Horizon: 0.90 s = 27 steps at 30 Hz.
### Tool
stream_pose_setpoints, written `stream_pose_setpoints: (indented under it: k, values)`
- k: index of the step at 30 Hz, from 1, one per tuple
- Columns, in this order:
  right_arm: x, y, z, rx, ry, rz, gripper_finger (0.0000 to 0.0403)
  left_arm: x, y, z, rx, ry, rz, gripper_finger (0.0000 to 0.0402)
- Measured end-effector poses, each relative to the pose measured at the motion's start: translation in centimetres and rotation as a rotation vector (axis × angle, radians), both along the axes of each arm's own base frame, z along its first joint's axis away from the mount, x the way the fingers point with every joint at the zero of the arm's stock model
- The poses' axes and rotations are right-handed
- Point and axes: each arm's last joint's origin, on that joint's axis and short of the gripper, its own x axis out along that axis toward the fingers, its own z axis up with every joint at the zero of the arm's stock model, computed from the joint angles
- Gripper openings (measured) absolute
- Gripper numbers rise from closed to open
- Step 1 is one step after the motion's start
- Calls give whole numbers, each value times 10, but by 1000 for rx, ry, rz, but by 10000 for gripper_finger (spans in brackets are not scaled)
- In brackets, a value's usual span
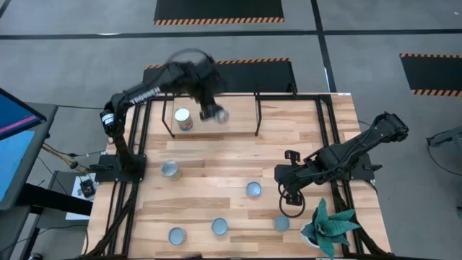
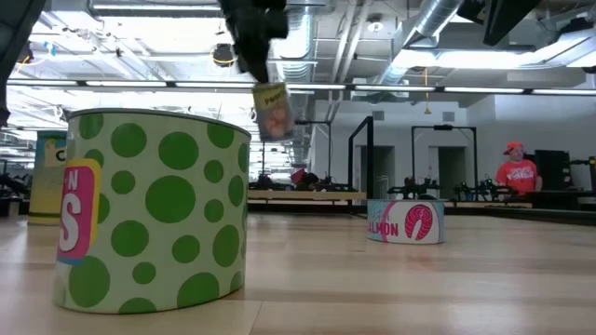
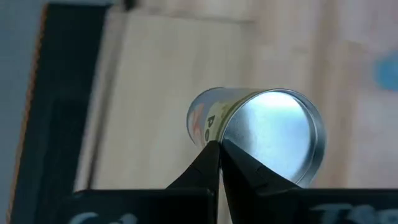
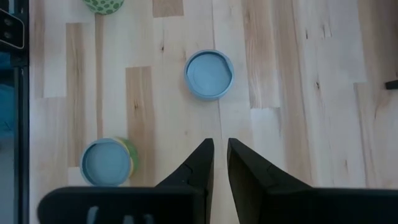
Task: Pick and place cans onto a shelf
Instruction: Put the canned peaches on the shelf
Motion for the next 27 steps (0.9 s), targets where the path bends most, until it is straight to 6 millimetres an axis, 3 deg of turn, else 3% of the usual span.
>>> stream_pose_setpoints:
  k: [5, 11, 18, 27]
  values:
    - [0, 0, 0, -32, 0, 61, 70, -45, 61, 0, -7, -4, 229, 0]
    - [2, -4, 1, -69, -19, 53, 70, -84, 96, -1, -31, 12, 388, 0]
    - [5, -6, 2, -92, -53, 9, 70, -83, 105, -23, -109, 88, 509, 0]
    - [5, -6, 2, -92, -51, 12, 70, -70, 112, -59, -170, 211, 489, 0]
